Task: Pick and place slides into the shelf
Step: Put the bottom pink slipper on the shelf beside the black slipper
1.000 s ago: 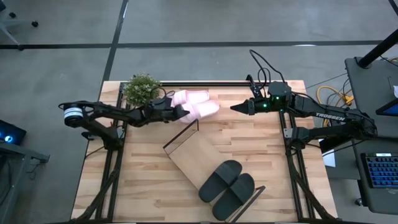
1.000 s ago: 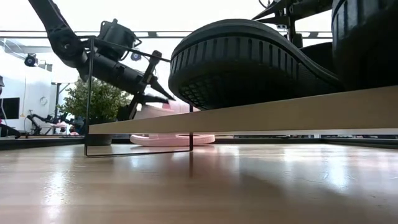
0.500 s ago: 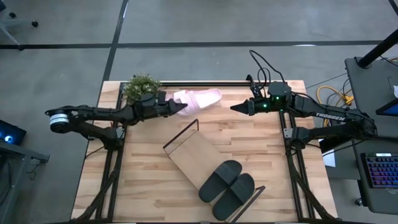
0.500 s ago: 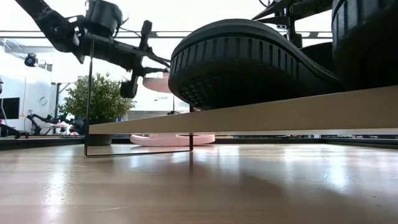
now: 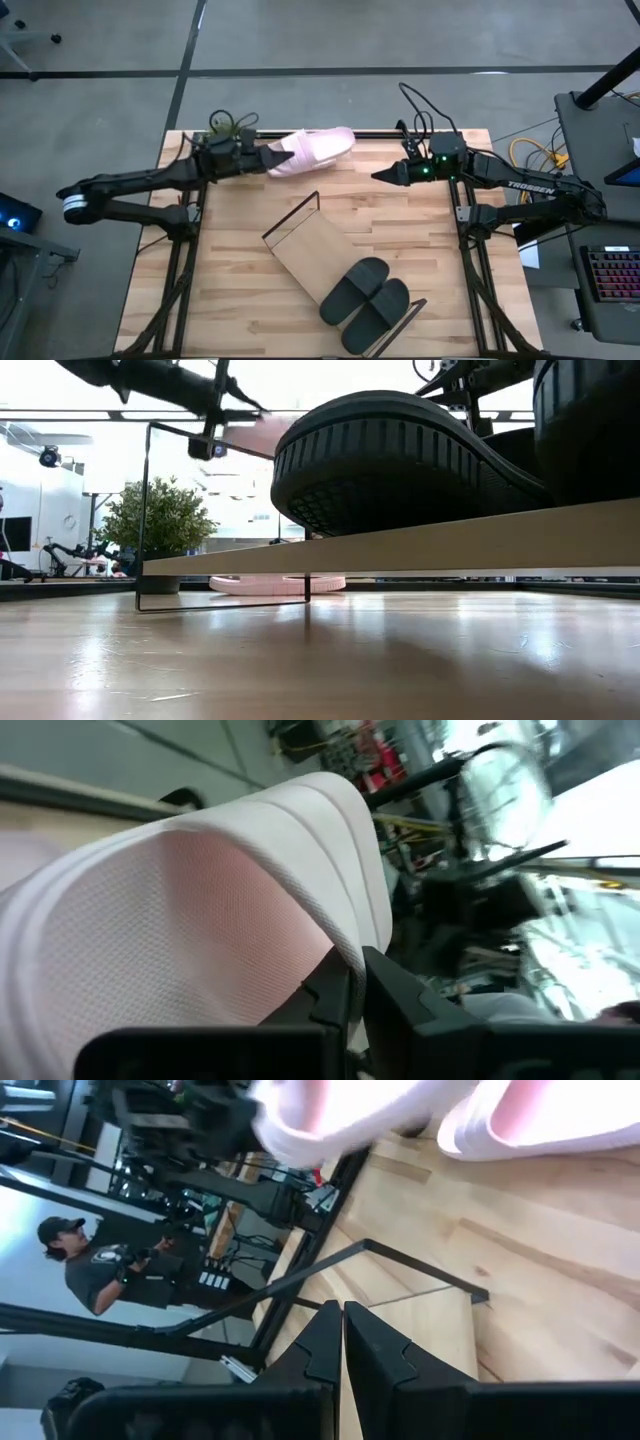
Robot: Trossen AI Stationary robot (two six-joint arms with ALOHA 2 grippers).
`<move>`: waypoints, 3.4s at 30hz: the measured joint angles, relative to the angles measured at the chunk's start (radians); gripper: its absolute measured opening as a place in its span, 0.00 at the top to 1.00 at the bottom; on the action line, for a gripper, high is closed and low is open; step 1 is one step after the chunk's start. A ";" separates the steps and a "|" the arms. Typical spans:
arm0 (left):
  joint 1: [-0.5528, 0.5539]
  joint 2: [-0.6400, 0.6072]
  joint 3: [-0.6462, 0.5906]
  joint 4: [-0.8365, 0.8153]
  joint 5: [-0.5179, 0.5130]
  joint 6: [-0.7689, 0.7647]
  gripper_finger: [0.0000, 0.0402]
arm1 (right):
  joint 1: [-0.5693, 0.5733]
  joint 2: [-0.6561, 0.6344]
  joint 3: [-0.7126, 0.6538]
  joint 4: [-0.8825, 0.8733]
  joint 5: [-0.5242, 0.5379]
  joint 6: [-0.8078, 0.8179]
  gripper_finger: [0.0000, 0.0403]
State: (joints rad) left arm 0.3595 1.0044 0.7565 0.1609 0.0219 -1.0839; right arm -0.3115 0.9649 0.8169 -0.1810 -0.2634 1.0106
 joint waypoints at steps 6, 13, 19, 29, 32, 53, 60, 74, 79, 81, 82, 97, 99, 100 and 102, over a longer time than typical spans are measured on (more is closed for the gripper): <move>0.000 -0.017 0.094 -0.118 0.001 0.036 0.99 | 0.002 -0.007 0.000 0.000 -0.001 0.011 0.98; -0.002 -0.026 0.189 -0.310 0.006 0.079 1.00 | 0.002 -0.009 0.000 0.000 0.002 0.033 0.98; -0.002 -0.027 0.253 -0.305 -0.002 0.083 1.00 | 0.002 -0.009 0.000 -0.001 0.002 0.013 0.98; -0.115 -0.029 0.312 -0.331 -0.192 0.045 1.00 | 0.002 -0.007 0.000 -0.004 -0.010 -0.072 0.98; -0.187 -0.021 0.312 -0.336 -0.279 0.025 1.00 | 0.002 -0.006 0.000 -0.014 -0.022 -0.082 0.98; -0.680 0.044 0.312 -0.288 -0.878 -0.091 1.00 | 0.002 -0.035 0.000 -0.124 -0.032 -0.166 0.98; -0.743 0.140 0.349 -0.237 -0.930 -0.090 1.00 | 0.002 -0.035 0.000 -0.126 -0.032 -0.158 0.98; -0.914 0.285 0.402 -0.238 -1.117 -0.229 1.00 | 0.001 -0.035 0.019 -0.130 -0.032 -0.201 0.98; -0.951 0.336 0.402 -0.249 -1.173 -0.308 1.00 | 0.001 -0.035 0.030 -0.128 -0.032 -0.210 0.98; -0.958 0.354 0.402 -0.257 -1.191 -0.357 1.00 | 0.001 -0.035 0.030 -0.130 -0.032 -0.210 0.98; -0.959 0.362 0.402 -0.256 -1.192 -0.373 1.00 | 0.001 -0.035 0.030 -0.129 -0.032 -0.209 0.98; -1.013 0.426 0.401 -0.298 -1.186 -0.523 1.00 | 0.000 -0.035 0.030 -0.129 -0.032 -0.199 0.98; -1.023 0.438 0.400 -0.343 -1.185 -0.586 1.00 | 0.000 -0.035 0.030 -0.129 -0.032 -0.199 0.98; -1.027 0.447 0.400 -0.361 -1.184 -0.619 1.00 | 0.001 -0.035 0.030 -0.129 -0.032 -0.199 0.98; -1.034 0.465 0.400 -0.385 -1.184 -0.677 1.00 | 0.001 -0.035 0.030 -0.130 -0.032 -0.199 0.98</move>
State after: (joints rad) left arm -0.6746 1.4691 1.1564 -0.2244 -1.1624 -1.7604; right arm -0.3109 0.9302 0.8471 -0.3105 -0.2951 0.8112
